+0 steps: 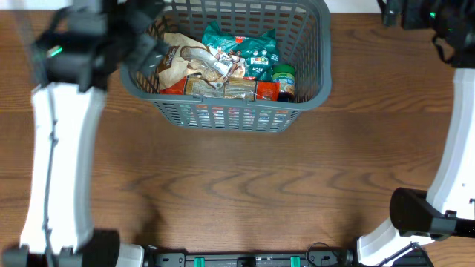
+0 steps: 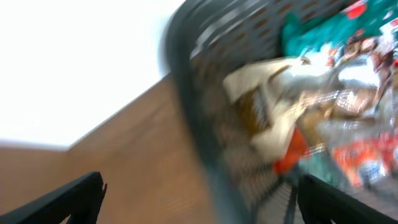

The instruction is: Pack container

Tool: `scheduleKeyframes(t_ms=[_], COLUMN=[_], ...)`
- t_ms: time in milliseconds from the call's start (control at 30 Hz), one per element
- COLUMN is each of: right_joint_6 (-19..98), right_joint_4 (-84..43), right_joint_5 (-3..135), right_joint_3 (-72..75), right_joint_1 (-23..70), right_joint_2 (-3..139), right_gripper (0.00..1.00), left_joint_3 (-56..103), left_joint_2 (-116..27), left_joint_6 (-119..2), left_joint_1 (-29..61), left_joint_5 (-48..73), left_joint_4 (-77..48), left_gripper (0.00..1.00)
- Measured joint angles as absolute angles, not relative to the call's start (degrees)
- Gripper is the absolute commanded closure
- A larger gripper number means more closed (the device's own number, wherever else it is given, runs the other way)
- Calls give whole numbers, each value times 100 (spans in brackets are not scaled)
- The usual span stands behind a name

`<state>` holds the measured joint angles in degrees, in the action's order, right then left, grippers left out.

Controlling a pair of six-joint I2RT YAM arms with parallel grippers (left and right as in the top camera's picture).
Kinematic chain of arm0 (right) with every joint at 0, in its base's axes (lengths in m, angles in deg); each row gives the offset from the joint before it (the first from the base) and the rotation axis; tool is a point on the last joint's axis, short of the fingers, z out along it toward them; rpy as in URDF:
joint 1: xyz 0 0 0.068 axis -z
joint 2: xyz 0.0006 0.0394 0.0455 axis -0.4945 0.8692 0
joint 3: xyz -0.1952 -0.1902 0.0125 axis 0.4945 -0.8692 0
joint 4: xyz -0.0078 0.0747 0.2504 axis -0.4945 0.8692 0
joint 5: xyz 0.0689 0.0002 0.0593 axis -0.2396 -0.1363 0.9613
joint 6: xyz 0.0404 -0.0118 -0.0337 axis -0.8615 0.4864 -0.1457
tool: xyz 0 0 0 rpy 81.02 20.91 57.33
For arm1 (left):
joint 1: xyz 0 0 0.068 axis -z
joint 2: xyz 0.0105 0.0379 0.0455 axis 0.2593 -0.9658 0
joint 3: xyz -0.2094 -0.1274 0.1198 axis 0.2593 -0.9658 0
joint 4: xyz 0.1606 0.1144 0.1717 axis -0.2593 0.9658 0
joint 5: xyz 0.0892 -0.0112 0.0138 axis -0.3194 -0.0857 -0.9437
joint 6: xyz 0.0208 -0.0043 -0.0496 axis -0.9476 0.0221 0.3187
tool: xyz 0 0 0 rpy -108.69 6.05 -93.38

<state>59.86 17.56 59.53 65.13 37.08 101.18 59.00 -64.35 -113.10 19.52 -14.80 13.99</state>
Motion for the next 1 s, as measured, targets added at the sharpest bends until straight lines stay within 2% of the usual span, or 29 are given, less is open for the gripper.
scheduleKeyframes(t_ms=[300, 433, 600, 767, 1000], right_joint_6=[5451, 5361, 5298, 5280, 5273], right_joint_4=[3013, 3251, 3183, 2374, -314], right_joint_5=[5853, 5798, 5757, 5715, 5671], right_joint_3=[6513, 6511, 6277, 5031, 1108], right_joint_1=[3957, 3957, 3953, 3890, 3288], right_joint_2=[10100, 9967, 9357, 8260, 6406], right_gripper=[1, 1, 1, 1, 1], left_joint_3=[5734, 5070, 3441, 1664, 38], left_joint_2=[-5668, -5143, -4105, -3178, -2046], left_joint_6=[-10492, -10319, -10188, -10155, -10232], left_joint_1=[1075, 1051, 1051, 1051, 1054], left_joint_5=[-1594, -1589, -1591, -1541, -1393], left_joint_4=[2403, 2143, 1262, 226, -673], left_gripper=[1, 1, 2, 2, 1])
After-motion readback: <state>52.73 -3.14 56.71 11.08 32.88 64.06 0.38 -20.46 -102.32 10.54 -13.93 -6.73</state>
